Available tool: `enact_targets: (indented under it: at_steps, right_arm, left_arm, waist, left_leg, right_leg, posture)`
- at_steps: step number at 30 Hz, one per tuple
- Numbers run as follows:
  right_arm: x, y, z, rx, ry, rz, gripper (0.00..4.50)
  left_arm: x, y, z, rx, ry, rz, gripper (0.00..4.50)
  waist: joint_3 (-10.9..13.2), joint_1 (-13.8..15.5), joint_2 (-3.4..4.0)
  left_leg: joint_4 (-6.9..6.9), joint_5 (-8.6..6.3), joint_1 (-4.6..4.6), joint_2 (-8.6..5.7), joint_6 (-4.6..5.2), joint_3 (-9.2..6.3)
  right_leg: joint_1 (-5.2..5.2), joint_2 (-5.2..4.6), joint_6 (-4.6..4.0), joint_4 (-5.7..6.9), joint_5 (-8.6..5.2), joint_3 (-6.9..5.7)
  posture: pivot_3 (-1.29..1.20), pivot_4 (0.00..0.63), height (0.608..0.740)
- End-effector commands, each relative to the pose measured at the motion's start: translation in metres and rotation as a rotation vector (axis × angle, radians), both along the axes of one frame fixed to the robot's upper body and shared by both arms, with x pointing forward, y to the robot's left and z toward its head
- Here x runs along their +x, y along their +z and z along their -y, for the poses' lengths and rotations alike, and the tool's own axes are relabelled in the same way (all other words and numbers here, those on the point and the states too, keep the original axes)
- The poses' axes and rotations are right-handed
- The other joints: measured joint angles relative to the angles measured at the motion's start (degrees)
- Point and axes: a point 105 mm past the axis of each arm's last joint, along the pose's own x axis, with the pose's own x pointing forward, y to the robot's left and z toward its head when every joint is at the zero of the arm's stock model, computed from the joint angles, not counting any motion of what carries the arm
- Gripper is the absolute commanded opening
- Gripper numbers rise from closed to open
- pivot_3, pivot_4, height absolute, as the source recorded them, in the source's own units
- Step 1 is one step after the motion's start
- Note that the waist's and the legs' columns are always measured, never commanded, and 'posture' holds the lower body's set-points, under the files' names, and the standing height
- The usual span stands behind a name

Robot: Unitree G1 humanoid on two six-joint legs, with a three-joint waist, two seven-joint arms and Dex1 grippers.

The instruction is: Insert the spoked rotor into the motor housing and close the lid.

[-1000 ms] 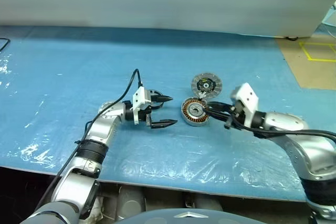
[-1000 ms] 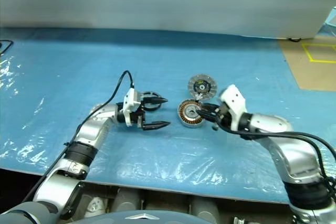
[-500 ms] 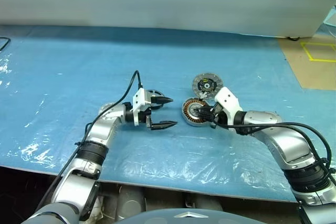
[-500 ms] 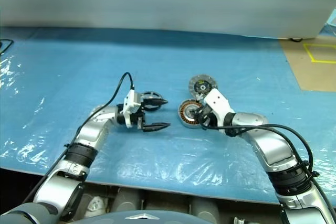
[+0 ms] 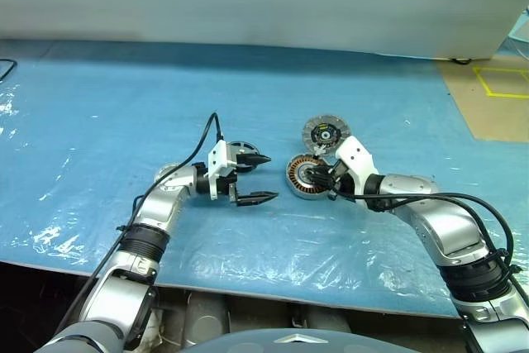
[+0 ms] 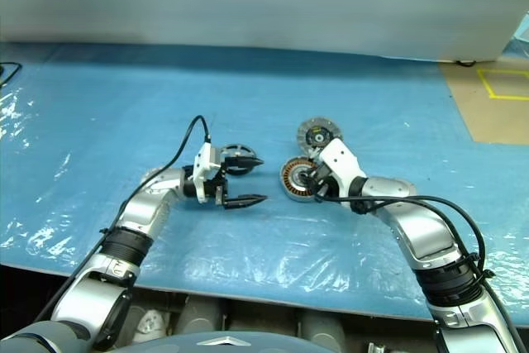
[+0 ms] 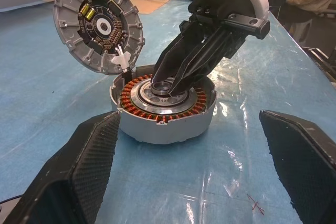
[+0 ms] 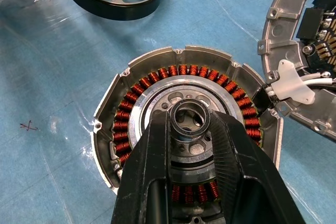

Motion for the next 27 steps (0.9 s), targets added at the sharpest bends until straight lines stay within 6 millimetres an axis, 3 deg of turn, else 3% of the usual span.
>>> enact_targets:
  at_steps: [1, 4, 5, 7, 9, 13, 16, 22, 27]
  right_arm:
    - [0.002, 0.003, 0.001, 0.002, -0.004, 0.014, 0.67]
    - [0.001, 0.001, 0.000, 0.001, -0.004, 0.009, 0.67]
    - [0.001, 0.001, 0.000, 0.002, -0.002, 0.007, 1.39]
    - [0.000, 0.000, 0.000, 0.008, 0.001, 0.005, 2.01]
    - [-0.004, 0.019, -0.010, 0.160, 0.029, 0.020, 2.65]
    - [-0.003, 0.039, -0.010, 0.276, 0.030, 0.054, 2.65]
    - [0.001, 0.039, -0.007, 0.237, 0.026, 0.072, 2.01]
    - [-0.001, 0.016, -0.009, 0.114, 0.034, 0.074, 0.01]
    - [0.001, 0.010, -0.015, 0.121, 0.013, 0.081, 0.01]
  left_arm:
    - [-0.001, 0.010, -0.001, -0.019, -0.004, 0.038, 4.50]
    - [-0.001, 0.010, -0.001, -0.020, -0.003, 0.038, 4.50]
    - [-0.001, 0.010, -0.001, -0.019, -0.003, 0.038, 4.50]
    - [-0.001, 0.010, -0.001, -0.018, -0.002, 0.038, 4.50]
    - [-0.001, 0.010, -0.001, -0.017, 0.002, 0.040, 4.50]
    - [0.000, 0.010, -0.002, -0.016, 0.009, 0.039, 4.50]
    - [0.000, 0.010, 0.001, -0.016, 0.003, 0.039, 4.50]
    - [-0.001, 0.011, 0.003, -0.019, -0.003, 0.041, 4.50]
    - [-0.002, 0.012, 0.004, -0.026, -0.008, 0.042, 4.50]
  waist:
    - [0.0, 0.0, 0.00]
    - [0.0, 0.0, 0.00]
    - [0.0, 0.0, 0.00]
    - [0.0, 0.0, 0.00]
    - [0.0, 0.0, 0.00]
    - [0.0, 0.0, 0.00]
    - [0.0, 0.0, 0.00]
    - [0.0, 0.0, 0.00]
    - [0.0, 0.0, 0.00]
  left_leg:
    - [0.00, 0.00, 0.00, 0.00, 0.00, 0.00]
    - [0.01, 0.00, 0.00, 0.00, 0.00, 0.00]
    - [0.01, 0.00, 0.01, 0.00, 0.00, 0.00]
    - [0.03, 0.00, 0.01, 0.00, 0.00, 0.00]
    - [0.06, 0.00, 0.00, 0.00, 0.00, 0.00]
    - [0.09, 0.00, -0.03, 0.01, 0.00, 0.00]
    - [0.10, 0.00, -0.03, 0.01, 0.00, 0.00]
    - [0.10, 0.00, -0.03, 0.03, 0.00, 0.00]
    - [0.10, 0.00, -0.03, 0.02, 0.00, 0.00]
  right_leg:
    - [0.00, 0.00, 0.00, 0.00, 0.00, 0.00]
    - [0.00, 0.00, 0.00, 0.02, 0.00, 0.00]
    - [0.00, 0.00, 0.00, 0.02, 0.00, 0.00]
    - [0.01, 0.00, 0.00, 0.03, 0.00, 0.00]
    - [0.02, -0.01, 0.00, 0.04, 0.00, 0.00]
    - [0.00, -0.01, 0.00, 0.06, 0.00, -0.01]
    - [0.01, -0.01, -0.01, 0.06, 0.00, -0.02]
    - [0.01, 0.00, -0.01, 0.04, 0.00, -0.02]
    - [0.01, 0.00, 0.00, 0.05, 0.00, -0.01]
  posture:
    - [0.00, 0.150, 0.740]
    - [0.00, 0.150, 0.740]
    - [0.00, 0.150, 0.740]
    - [0.00, 0.150, 0.740]
    - [0.00, 0.150, 0.740]
    - [0.00, 0.150, 0.740]
    - [0.00, 0.150, 0.740]
    - [0.00, 0.150, 0.740]
    - [0.00, 0.150, 0.740]
